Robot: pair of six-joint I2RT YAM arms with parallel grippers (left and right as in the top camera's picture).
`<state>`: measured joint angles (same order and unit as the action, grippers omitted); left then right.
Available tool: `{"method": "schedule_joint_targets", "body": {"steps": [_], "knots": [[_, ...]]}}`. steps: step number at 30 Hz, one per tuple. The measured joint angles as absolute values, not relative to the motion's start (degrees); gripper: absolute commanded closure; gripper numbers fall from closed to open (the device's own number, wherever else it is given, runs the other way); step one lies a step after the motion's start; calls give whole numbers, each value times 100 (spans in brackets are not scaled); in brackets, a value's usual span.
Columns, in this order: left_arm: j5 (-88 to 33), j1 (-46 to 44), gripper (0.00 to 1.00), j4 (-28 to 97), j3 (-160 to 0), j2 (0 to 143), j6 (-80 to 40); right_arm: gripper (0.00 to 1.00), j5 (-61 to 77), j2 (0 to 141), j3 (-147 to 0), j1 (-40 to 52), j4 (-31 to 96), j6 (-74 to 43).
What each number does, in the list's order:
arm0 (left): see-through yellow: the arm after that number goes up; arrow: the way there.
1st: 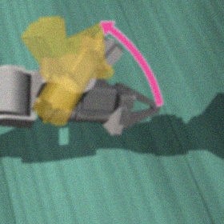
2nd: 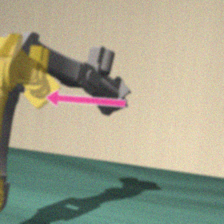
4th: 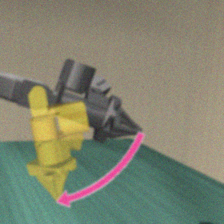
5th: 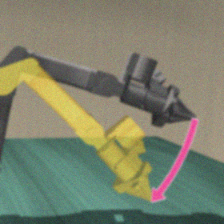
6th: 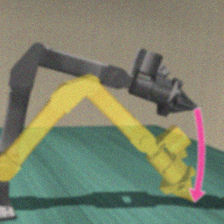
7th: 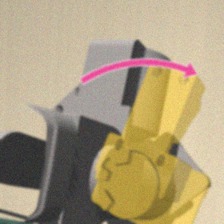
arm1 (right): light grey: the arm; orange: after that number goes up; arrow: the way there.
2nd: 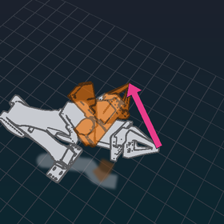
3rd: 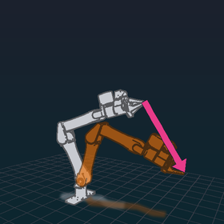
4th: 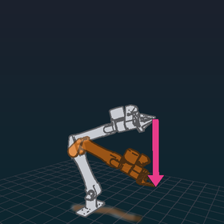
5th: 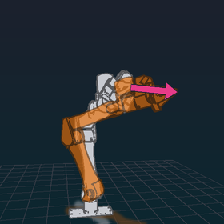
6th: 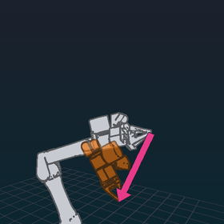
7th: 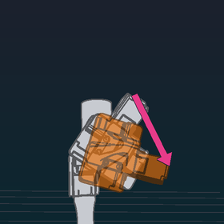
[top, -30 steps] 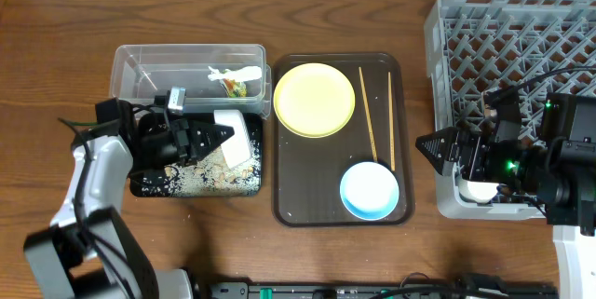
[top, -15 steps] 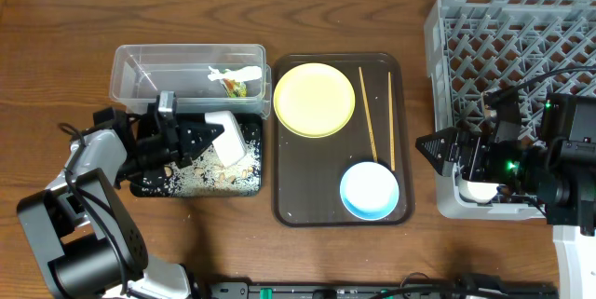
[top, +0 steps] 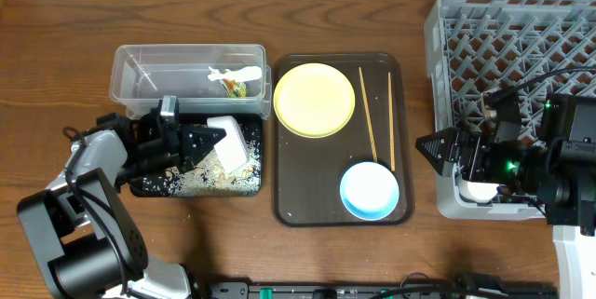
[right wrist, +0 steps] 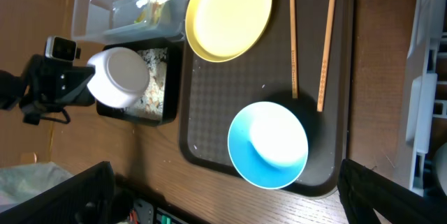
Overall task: Sort waste into correct bins and load items into the dishwasher rack
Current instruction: 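Tip the rice bowl over the black tray to empty the rice, then set the emptied white bowl back on the brown tray with left gripper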
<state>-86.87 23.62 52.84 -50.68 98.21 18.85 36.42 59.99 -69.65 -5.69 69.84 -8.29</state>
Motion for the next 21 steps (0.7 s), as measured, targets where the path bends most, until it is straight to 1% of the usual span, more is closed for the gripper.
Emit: {"method": "schedule_joint_targets", "body": {"steps": [2,5,8,11,15,19,21], "knots": [[-8698,2342,94,5349,-5068,9821,1946,1,3642,5999,-6965,-569,6980,-829],[-8477,2324,94,5081,-5068,9821,1892,1,3642,5999,-6965,-569,6969,-829],[-8650,2309,94,5321,-5070,9826,1691,1,3640,5999,-6965,-569,6963,-829],[-8488,2235,94,5109,-5070,9824,1640,1,3636,6001,-6965,-569,6954,-829],[-8296,2130,94,5658,-5070,9767,1496,1,3623,5999,-6965,-569,6947,-829],[-8204,1702,94,5922,-5094,9229,1448,1,3570,5999,-6965,-569,6928,-829],[-7959,1396,94,5848,-5242,8726,1162,1,3492,5999,-6965,-569,6912,-829]]}}
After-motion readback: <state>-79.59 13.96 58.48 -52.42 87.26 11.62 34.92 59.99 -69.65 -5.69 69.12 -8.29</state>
